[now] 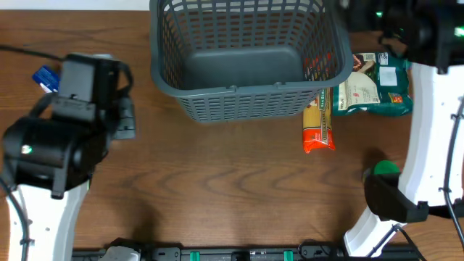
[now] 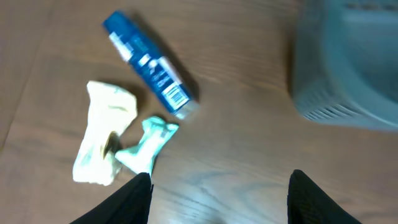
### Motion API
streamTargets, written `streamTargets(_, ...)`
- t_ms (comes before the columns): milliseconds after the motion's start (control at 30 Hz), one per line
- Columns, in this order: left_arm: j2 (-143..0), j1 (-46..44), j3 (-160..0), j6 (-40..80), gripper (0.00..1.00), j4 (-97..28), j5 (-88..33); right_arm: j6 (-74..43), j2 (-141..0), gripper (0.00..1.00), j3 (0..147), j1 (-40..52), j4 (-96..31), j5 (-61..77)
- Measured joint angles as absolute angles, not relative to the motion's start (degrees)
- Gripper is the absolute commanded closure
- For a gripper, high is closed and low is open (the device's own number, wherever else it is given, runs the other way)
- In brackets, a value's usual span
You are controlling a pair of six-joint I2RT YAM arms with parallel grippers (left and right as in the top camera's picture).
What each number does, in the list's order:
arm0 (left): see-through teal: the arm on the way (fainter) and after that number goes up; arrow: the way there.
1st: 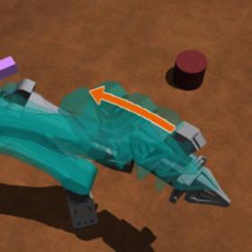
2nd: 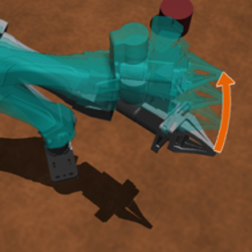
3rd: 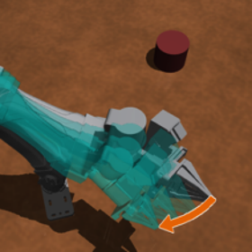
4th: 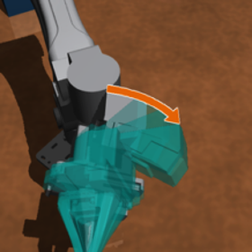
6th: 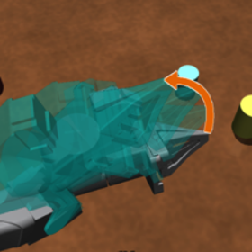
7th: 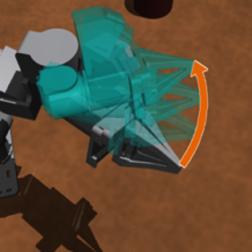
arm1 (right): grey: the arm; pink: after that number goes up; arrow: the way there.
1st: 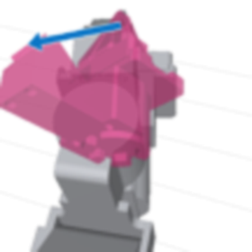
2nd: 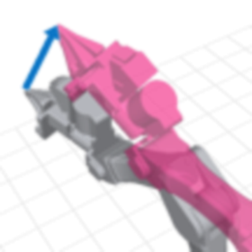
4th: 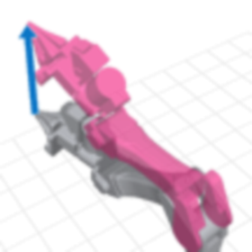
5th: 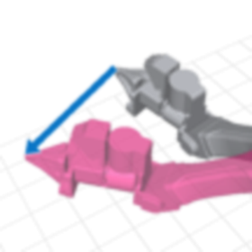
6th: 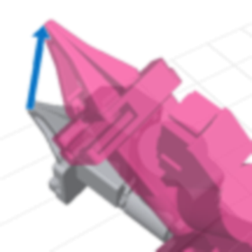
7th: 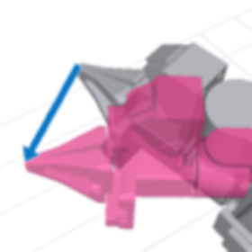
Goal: Pack container
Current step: 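Lift and pull the basket back toward the table center with both grippers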
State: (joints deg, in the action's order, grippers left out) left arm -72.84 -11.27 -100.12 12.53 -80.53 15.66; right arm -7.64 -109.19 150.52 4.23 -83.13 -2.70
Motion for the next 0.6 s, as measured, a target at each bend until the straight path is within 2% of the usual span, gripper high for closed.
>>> streamTargets(267,-73.4,-3.8,-100.1,18.9,0.45,-81.0,16.3,-17.0,-109.1,0.99,147.0,-5.1,-89.3,-10.5)
streamTargets(600,-76.3,-2.3,-100.1,19.4,0.44,-80.9,16.5,-12.3,-109.3,0.99,133.4,-8.0,-83.7,0.2)
